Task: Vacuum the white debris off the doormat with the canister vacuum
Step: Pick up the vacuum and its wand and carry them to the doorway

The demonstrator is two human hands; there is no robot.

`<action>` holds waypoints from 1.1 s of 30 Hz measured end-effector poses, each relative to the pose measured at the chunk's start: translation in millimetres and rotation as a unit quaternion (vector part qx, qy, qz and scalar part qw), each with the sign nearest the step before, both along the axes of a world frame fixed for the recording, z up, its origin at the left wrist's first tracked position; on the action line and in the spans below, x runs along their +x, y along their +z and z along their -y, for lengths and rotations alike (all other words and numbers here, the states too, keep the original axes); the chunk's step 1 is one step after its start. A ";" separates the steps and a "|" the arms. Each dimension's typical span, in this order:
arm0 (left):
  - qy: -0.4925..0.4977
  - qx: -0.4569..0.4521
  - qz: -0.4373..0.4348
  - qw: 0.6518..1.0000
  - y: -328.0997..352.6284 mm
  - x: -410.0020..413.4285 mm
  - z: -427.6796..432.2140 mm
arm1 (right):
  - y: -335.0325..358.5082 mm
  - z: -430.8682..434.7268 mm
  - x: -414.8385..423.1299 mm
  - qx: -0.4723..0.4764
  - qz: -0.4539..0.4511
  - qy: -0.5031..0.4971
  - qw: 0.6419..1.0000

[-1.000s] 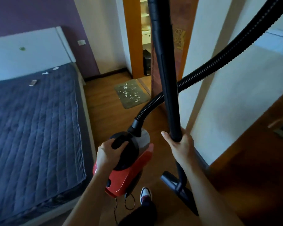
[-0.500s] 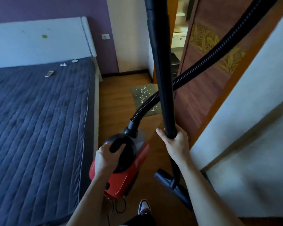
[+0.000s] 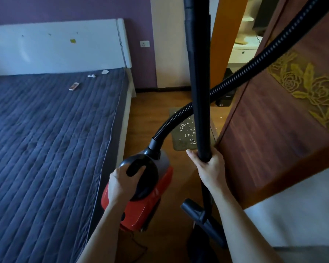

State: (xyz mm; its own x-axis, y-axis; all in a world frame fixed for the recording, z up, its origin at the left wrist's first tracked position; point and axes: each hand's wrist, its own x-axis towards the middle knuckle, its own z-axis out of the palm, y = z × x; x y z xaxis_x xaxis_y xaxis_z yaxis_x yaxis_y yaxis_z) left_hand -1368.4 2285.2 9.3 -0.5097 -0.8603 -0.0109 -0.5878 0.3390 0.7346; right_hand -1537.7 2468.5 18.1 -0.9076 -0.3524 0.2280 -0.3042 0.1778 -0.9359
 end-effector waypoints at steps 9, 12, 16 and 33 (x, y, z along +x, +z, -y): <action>0.074 0.011 -0.002 0.997 -5.9 -145.6 61.0 | -2.8 70.9 -178.3 -0.020 0.004 0.045 0.999; 0.096 0.006 0.006 0.995 3.8 -202.2 73.6 | 4.3 91.1 -242.3 -0.022 0.003 0.085 0.996; 0.122 0.001 0.006 0.993 12.7 -262.8 92.3 | 9.2 120.7 -309.2 -0.038 0.014 0.123 0.992; 0.173 0.025 -0.010 0.985 -2.2 -440.6 260.5 | -10.7 303.9 -503.0 -0.014 0.033 0.146 0.989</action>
